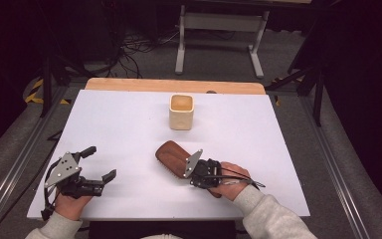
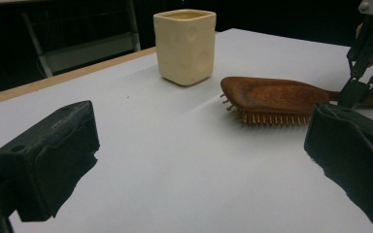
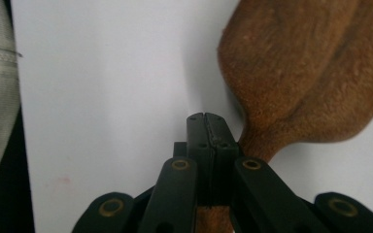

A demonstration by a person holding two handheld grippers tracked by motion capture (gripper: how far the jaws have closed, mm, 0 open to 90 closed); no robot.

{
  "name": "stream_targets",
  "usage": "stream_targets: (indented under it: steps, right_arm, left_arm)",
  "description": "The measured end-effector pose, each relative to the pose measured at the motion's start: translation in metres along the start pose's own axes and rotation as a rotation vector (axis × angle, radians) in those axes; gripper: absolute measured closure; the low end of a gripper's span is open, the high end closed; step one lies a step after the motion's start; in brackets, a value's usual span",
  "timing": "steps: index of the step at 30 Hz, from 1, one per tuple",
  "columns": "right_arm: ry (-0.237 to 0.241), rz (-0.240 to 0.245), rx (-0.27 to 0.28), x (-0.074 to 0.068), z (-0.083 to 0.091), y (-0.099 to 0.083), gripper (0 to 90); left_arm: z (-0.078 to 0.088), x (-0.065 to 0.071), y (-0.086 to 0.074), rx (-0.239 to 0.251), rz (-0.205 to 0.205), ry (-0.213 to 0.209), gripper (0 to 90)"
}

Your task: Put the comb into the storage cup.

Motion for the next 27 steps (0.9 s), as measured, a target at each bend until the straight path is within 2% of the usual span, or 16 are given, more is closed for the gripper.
stream_targets:
  steps: [5, 6, 8, 12, 20, 22, 24, 27]
  right_arm:
    - [-0.016, -0.019, -0.012, 0.009, 0.000, -0.006, 90.0]
    - [-0.023, -0.010, -0.005, 0.011, -0.001, -0.006, 90.0]
    - [-0.031, -0.030, -0.020, 0.015, -0.001, -0.009, 90.0]
    - [-0.056, -0.025, -0.026, 0.024, -0.002, -0.012, 90.0]
    - [-0.067, -0.041, -0.030, 0.035, -0.004, -0.017, 90.0]
    - [-0.058, -0.053, -0.029, 0.035, -0.004, -0.018, 90.0]
    - [-0.066, -0.048, -0.028, 0.036, -0.004, -0.018, 90.0]
    - [-0.050, -0.047, -0.020, 0.033, -0.002, -0.018, 90.0]
  left_arm:
    - [0.000, 0.000, 0.000, 0.006, 0.002, -0.001, 0.3]
    - [0.000, 0.000, 0.000, 0.006, 0.003, -0.002, 0.3]
    - [0.000, 0.000, 0.000, 0.009, 0.003, -0.003, 0.3]
    - [0.001, -0.001, 0.000, 0.009, 0.004, -0.002, 0.3]
    - [0.001, -0.001, 0.000, 0.010, 0.006, -0.002, 0.3]
    - [0.001, -0.001, 0.000, 0.010, 0.008, -0.002, 0.3]
    - [0.000, -0.001, 0.000, 0.010, 0.008, -0.001, 0.3]
    - [0.000, -0.001, 0.000, 0.009, 0.004, -0.001, 0.3]
Point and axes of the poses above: each handheld gripper's, and its own axes: z roughly backward along the jaws, y roughly out of its top, x roughly to its right, the point moved 8 cm from there along -z, roughly forward along the jaws, and after that the axes turned 9 degrees about -x, right-handed, at the moved point
